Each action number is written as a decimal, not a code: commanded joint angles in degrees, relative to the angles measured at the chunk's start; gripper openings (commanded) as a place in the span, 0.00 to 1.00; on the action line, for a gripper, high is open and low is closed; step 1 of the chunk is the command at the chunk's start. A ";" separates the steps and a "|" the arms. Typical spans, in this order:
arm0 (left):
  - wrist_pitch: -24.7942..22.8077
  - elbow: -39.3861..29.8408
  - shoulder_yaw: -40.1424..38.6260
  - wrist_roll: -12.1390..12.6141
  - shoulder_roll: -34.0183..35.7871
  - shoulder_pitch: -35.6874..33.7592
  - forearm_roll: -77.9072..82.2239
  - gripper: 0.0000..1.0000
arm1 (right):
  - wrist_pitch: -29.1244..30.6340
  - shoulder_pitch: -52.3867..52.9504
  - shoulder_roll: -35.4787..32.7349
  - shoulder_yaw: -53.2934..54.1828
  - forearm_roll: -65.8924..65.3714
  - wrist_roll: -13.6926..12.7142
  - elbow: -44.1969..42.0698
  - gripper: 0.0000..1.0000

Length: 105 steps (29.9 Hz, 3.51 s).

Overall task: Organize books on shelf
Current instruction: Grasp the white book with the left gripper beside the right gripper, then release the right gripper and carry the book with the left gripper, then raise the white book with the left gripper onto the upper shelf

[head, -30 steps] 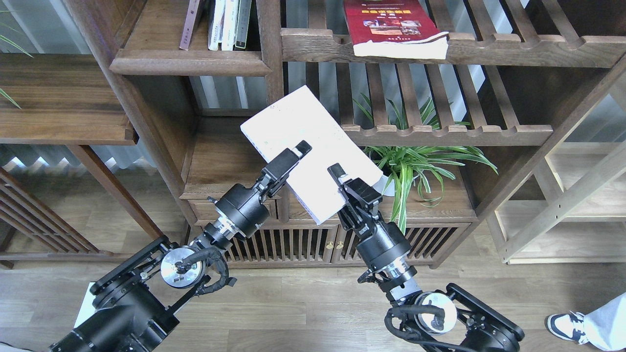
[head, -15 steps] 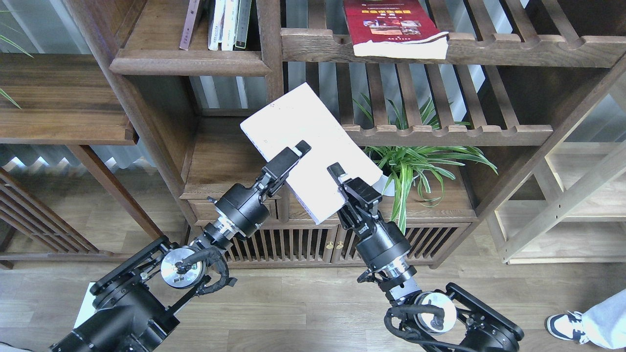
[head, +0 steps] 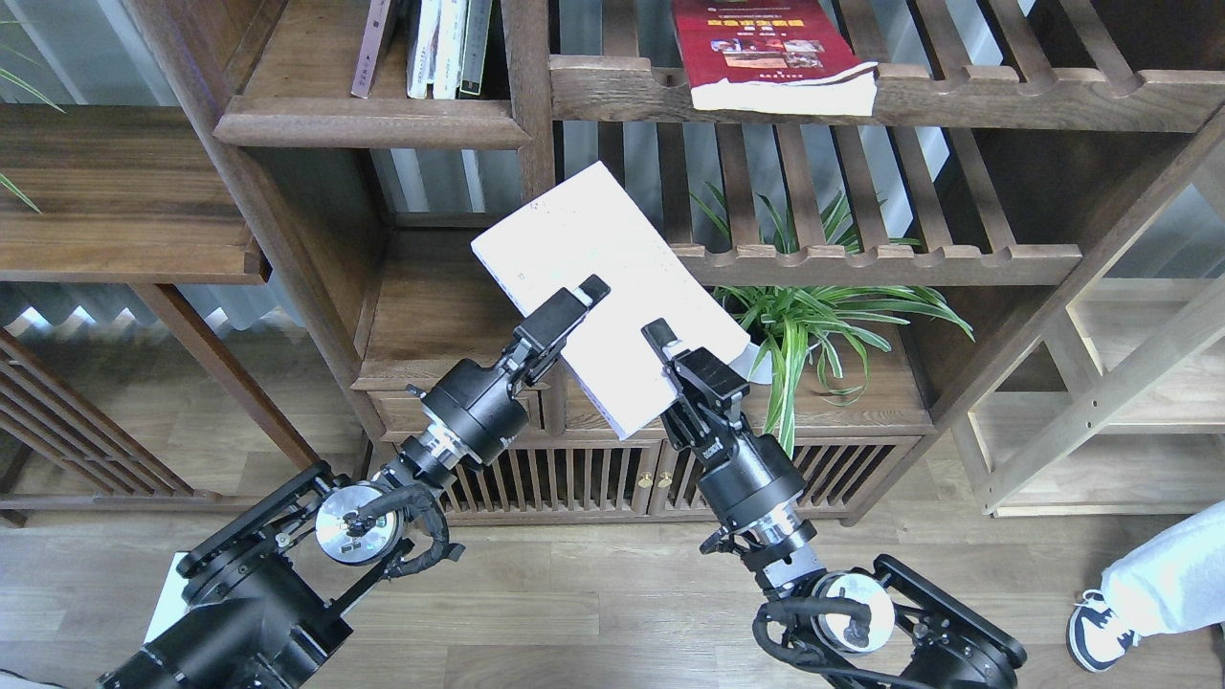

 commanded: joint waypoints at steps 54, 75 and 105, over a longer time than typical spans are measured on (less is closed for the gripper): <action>0.00 -22.88 -2.71 0.35 21.30 9.66 6.84 0.04 | 0.00 0.36 -4.84 9.09 0.30 0.67 -1.96 0.92; 0.00 -33.43 -20.20 1.32 30.89 12.20 27.93 0.05 | 0.00 1.42 -12.93 10.32 0.30 0.23 -1.96 0.92; 0.39 -36.16 -43.50 3.43 29.48 18.71 31.90 0.09 | 0.00 1.24 -14.34 9.53 0.13 0.14 -2.04 0.91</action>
